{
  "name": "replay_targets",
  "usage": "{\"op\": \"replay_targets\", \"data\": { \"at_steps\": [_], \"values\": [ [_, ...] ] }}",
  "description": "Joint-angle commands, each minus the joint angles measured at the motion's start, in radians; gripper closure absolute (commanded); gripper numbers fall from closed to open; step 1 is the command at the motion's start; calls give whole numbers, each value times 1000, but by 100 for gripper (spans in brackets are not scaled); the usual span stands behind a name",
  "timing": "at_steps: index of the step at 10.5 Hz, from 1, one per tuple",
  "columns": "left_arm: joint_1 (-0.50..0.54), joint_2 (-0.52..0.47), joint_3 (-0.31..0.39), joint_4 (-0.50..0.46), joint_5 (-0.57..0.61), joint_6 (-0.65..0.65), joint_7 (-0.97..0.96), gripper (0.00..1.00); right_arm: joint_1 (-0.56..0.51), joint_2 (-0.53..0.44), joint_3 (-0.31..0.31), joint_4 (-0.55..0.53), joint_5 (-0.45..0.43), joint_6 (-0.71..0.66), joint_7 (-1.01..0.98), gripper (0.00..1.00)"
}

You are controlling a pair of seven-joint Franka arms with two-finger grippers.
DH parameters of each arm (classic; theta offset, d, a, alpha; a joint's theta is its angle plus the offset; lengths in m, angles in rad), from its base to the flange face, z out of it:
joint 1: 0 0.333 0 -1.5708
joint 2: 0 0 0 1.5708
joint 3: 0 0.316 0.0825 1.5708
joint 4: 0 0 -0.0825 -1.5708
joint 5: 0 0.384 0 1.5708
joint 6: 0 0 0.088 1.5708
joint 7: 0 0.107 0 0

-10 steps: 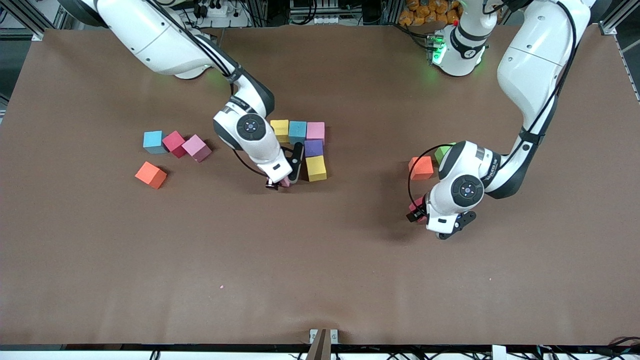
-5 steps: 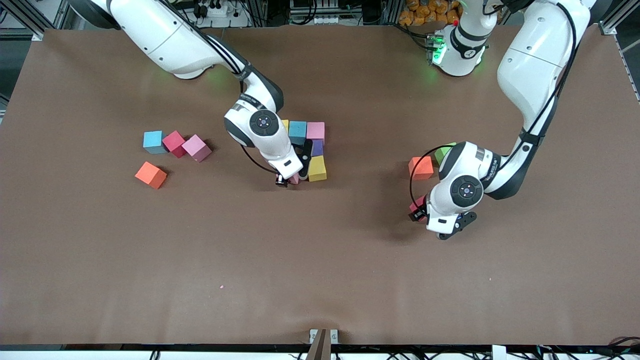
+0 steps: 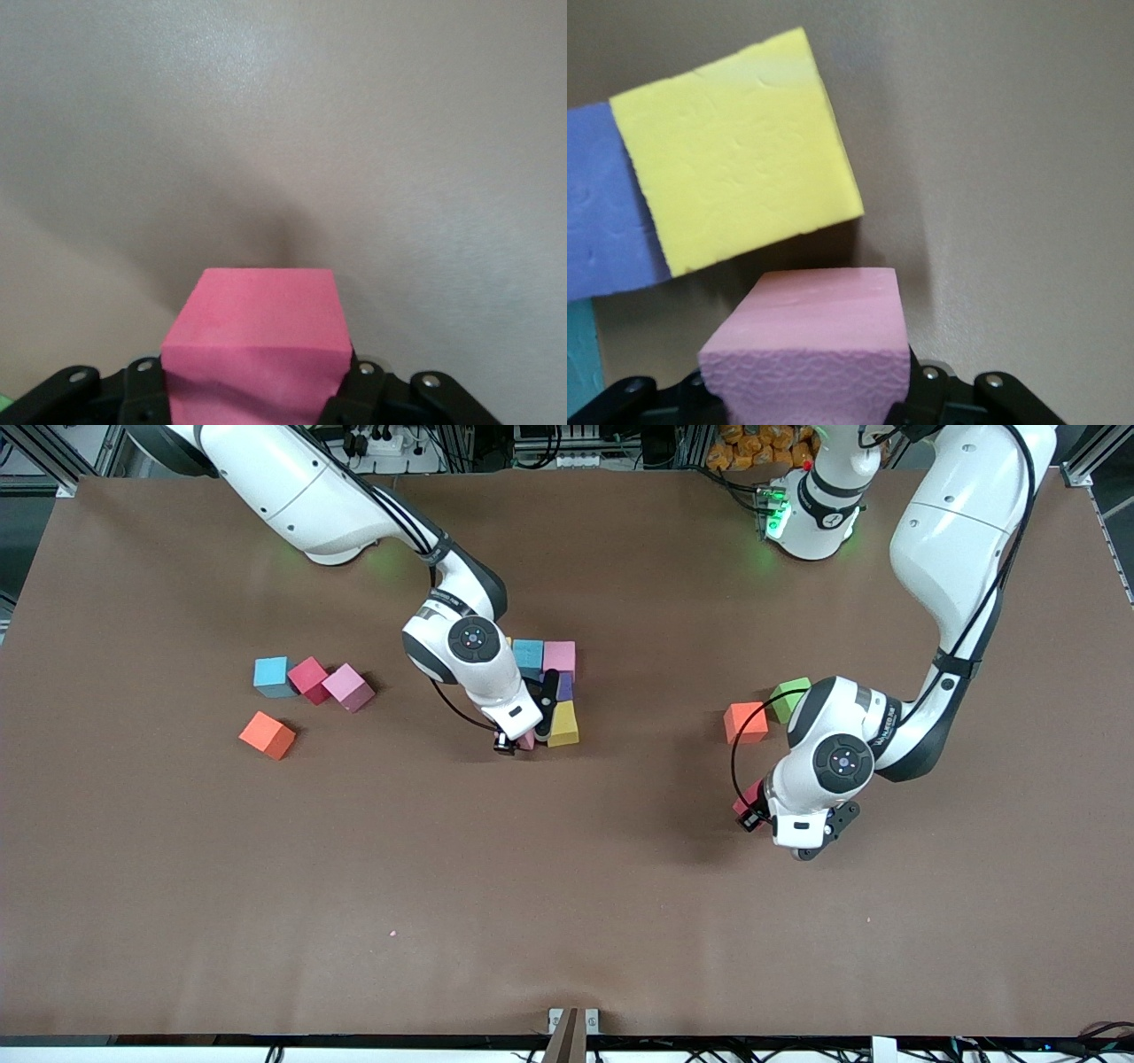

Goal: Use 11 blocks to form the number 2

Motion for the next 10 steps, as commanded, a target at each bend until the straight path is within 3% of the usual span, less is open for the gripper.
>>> {"op": "replay_targets", "data": {
  "at_steps": [1,6,10],
  "values": [
    [-11,-18,-28,9,15,-5,-156,50,37,16,-28,25,-24,-8,26,80],
    [-14,-18,-80,23,15,-5,-348,49,144,23,-127,79,-22,-22,26,83],
    [-12,-18,-93,25,14,-5,-375,49,161,29,-147,88,-9,-24,31,82]
  ]
}}
